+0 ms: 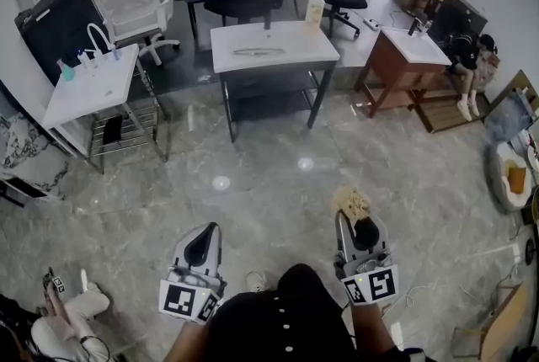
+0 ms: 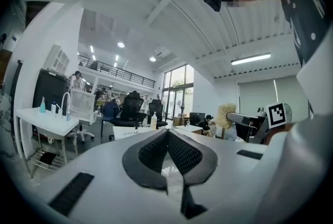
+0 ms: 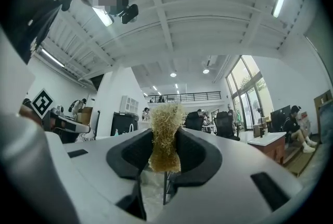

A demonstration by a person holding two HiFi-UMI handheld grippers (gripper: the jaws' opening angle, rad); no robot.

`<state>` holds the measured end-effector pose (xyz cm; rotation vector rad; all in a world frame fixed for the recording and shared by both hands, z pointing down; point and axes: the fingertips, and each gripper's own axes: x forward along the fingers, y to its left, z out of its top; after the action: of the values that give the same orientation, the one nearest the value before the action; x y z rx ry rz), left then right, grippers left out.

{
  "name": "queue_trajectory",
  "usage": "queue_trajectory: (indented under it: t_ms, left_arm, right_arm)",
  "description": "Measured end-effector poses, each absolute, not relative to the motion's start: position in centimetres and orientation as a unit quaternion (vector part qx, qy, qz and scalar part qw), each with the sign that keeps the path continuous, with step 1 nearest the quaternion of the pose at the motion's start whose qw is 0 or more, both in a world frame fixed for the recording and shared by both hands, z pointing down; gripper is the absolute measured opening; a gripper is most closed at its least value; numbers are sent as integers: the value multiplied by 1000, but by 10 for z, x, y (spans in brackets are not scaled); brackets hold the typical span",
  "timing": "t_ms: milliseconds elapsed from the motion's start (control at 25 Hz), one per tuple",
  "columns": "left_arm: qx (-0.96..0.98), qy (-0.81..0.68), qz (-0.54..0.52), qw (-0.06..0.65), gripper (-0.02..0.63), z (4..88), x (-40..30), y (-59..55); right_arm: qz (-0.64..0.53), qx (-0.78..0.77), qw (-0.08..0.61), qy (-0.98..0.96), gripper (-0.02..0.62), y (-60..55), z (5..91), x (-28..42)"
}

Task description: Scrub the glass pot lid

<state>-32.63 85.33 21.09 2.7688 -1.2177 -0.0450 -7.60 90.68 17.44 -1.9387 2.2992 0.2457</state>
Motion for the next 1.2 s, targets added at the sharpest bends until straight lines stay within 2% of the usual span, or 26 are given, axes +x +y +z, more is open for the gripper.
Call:
queue_trajectory:
  t_ms: [640, 1200]
  left_arm:
    - [909, -411, -11, 70, 23, 218, -320, 790]
    - [905, -421, -2, 67, 23, 219, -260, 674]
  right_arm:
    - [67, -645, 57, 759, 144, 845, 185, -64]
    - [63, -637, 67, 766, 144, 726, 187, -4]
